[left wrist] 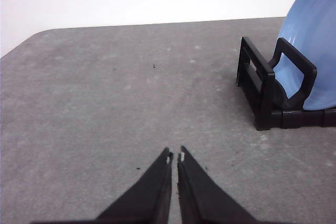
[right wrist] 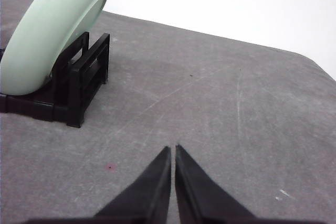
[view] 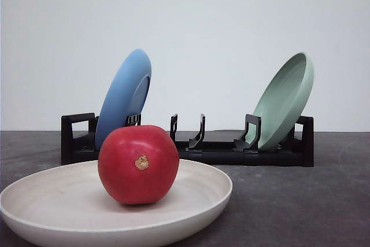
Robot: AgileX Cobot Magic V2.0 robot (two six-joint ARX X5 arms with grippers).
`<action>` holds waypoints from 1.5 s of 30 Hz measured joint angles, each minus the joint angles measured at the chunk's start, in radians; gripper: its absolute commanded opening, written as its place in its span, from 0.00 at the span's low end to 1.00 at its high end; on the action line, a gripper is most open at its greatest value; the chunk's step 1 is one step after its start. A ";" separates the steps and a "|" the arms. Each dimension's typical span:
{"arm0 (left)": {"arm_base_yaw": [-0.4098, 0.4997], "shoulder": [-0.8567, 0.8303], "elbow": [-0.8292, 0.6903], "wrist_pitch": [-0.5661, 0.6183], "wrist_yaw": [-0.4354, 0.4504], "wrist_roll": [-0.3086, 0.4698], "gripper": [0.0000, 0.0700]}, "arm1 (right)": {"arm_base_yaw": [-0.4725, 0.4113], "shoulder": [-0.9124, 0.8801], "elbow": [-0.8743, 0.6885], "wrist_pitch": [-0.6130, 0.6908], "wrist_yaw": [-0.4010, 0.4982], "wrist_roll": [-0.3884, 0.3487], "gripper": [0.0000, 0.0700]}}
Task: Place pomegranate in white plate
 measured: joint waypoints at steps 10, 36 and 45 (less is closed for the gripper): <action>0.000 0.000 0.000 0.000 0.000 0.000 0.00 | 0.000 0.000 0.000 0.000 0.000 0.000 0.01; 0.000 0.000 0.000 0.000 0.000 0.000 0.00 | 0.000 0.000 0.000 0.000 0.000 0.000 0.01; 0.000 0.000 0.000 0.000 0.000 0.000 0.00 | 0.000 0.000 0.000 0.000 0.000 0.000 0.01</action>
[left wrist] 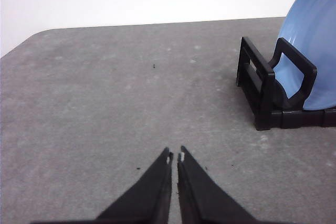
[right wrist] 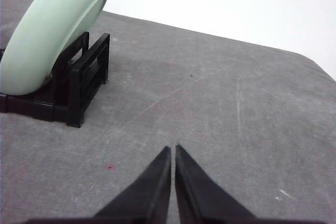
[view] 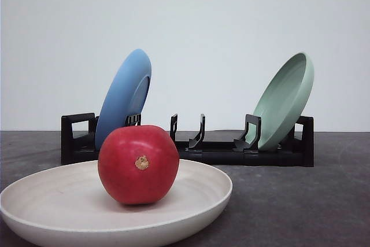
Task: Place pomegranate in white plate
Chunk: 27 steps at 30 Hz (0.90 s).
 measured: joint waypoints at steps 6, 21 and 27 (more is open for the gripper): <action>0.000 0.000 0.000 0.000 0.000 0.000 0.00 | 0.000 0.000 0.000 0.000 0.000 0.000 0.01; 0.000 0.000 0.000 0.000 0.000 0.000 0.00 | 0.000 0.000 0.000 0.000 0.000 0.000 0.01; 0.000 0.000 0.000 0.000 0.000 0.000 0.00 | 0.000 0.000 0.000 0.000 0.000 0.000 0.01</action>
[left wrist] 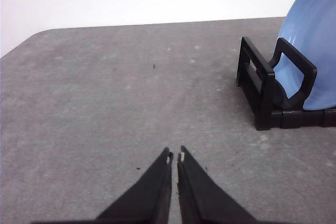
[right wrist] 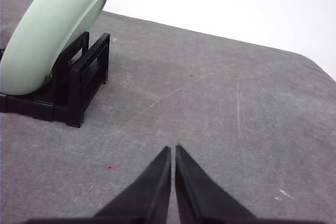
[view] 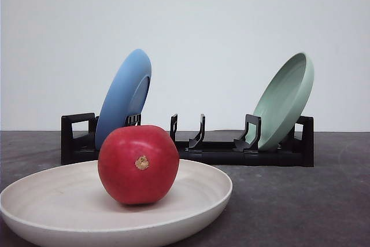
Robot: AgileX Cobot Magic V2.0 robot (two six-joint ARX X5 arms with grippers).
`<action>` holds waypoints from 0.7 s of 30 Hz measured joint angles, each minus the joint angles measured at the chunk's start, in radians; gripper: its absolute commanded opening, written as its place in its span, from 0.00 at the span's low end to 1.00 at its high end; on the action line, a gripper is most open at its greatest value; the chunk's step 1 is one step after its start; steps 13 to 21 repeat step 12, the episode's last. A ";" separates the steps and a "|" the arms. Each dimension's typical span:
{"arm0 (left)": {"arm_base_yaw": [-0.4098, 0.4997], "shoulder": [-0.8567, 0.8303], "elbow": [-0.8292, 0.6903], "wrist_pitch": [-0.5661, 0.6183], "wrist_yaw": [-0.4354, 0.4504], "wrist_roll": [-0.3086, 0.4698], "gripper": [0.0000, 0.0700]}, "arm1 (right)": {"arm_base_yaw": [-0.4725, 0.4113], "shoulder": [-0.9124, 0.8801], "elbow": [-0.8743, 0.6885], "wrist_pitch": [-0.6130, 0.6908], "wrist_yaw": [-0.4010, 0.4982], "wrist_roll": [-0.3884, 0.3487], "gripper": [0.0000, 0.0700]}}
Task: Place pomegranate in white plate
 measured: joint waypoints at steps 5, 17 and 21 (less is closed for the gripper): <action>0.000 0.000 0.000 0.000 0.000 0.000 0.00 | 0.000 0.000 0.000 0.000 0.000 0.000 0.01; 0.000 0.000 0.000 0.000 0.000 0.000 0.00 | 0.000 0.000 0.000 0.000 0.000 0.000 0.01; 0.000 0.000 0.000 0.000 0.000 0.000 0.00 | 0.000 0.000 0.000 0.000 0.000 0.000 0.01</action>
